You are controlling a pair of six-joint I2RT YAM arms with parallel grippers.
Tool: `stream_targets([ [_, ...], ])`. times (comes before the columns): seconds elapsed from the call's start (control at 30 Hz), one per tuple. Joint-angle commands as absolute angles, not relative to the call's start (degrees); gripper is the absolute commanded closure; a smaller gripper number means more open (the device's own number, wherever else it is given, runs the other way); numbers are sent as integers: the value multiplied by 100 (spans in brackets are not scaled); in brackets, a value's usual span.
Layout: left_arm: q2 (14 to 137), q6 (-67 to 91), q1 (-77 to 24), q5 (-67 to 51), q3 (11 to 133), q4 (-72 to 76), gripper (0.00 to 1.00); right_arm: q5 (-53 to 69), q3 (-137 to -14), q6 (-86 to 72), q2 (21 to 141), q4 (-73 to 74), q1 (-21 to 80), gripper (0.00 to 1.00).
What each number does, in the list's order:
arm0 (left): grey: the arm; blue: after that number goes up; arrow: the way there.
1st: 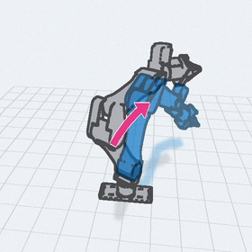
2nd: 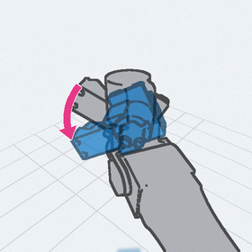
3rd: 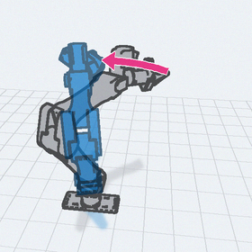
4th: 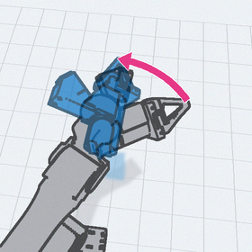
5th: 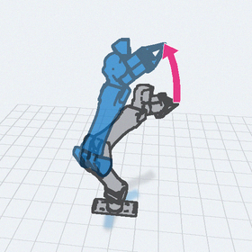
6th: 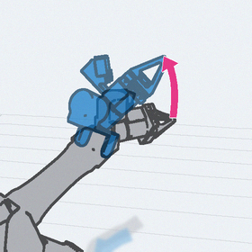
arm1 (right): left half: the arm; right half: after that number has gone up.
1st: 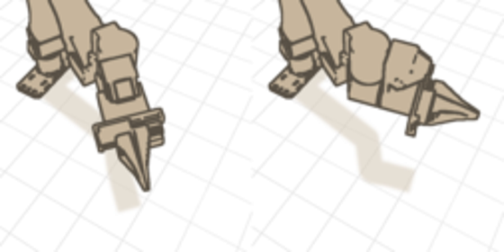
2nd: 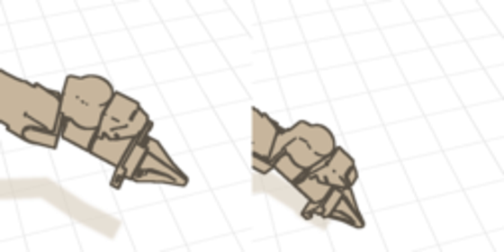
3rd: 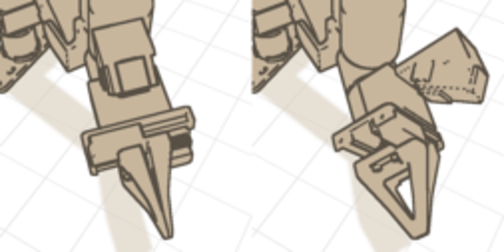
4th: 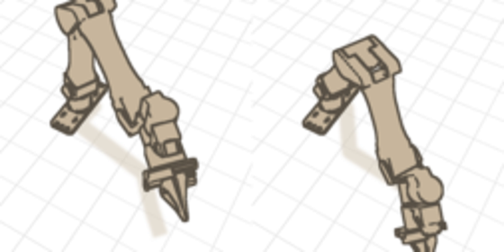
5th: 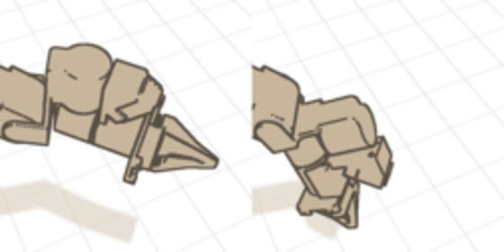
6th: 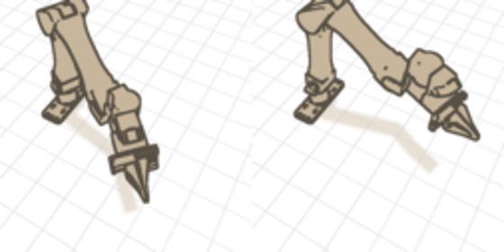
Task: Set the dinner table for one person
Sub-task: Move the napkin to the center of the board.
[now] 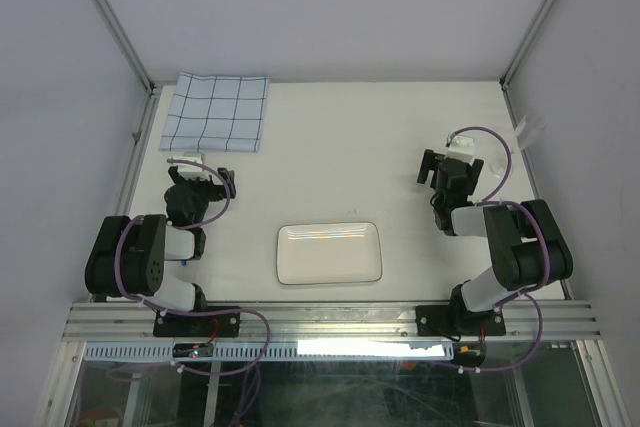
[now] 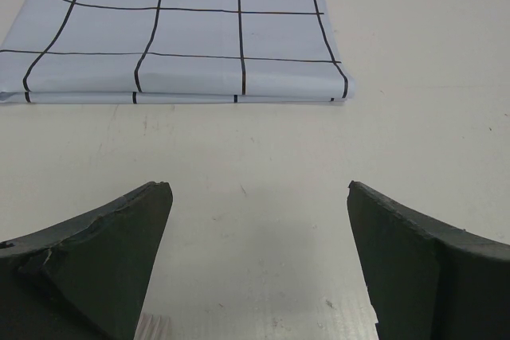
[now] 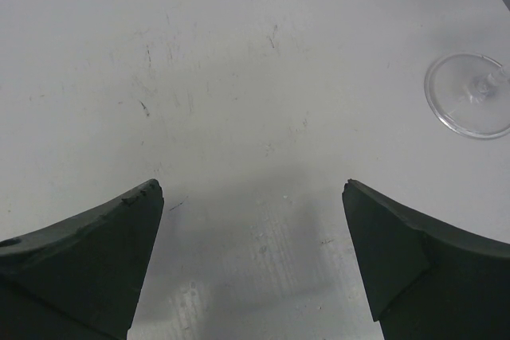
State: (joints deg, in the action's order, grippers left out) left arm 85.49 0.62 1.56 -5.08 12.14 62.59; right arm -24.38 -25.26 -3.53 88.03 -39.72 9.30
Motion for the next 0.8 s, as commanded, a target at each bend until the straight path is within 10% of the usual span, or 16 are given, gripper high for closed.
stream_targets([
  [0.0,8561,79,165,-620,1235,6557,1,-2496,-2712,-373,8783,-4181,932,1],
  [0.4,8544,70,165,-625,1225,6581,1,-2581,-2755,-321,8776,-4128,992,1],
  [0.77,7712,231,160,-857,2749,3606,1,-2480,-2867,-224,8425,-3788,1085,0],
])
